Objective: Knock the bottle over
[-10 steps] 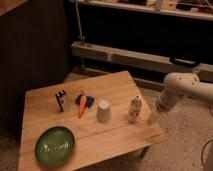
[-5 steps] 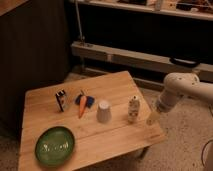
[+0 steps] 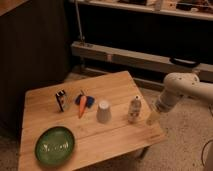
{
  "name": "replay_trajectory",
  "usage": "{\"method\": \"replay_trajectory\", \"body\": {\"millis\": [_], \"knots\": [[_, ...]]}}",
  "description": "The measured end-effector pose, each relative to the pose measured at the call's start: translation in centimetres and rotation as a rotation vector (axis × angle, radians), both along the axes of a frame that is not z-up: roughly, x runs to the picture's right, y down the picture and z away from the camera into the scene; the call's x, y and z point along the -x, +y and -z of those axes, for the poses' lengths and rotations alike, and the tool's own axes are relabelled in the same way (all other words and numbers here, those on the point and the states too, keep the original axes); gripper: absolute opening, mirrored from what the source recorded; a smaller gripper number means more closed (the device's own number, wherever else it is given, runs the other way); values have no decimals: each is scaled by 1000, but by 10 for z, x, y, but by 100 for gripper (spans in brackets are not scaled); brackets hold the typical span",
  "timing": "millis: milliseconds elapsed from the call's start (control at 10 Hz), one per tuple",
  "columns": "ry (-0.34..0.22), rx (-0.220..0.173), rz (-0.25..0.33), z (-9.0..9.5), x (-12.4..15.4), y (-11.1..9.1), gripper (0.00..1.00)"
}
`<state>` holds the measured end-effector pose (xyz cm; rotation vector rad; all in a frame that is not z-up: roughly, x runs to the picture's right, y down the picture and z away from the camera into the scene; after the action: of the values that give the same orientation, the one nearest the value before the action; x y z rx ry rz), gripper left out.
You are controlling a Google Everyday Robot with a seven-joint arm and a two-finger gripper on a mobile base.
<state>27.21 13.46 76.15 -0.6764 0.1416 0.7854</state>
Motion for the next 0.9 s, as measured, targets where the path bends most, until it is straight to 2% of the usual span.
{"method": "replay_trajectory", "body": {"millis": [700, 900], "knots": [[3, -3, 3, 1, 0, -1, 79], [16, -62, 14, 4, 1, -13, 62]]}}
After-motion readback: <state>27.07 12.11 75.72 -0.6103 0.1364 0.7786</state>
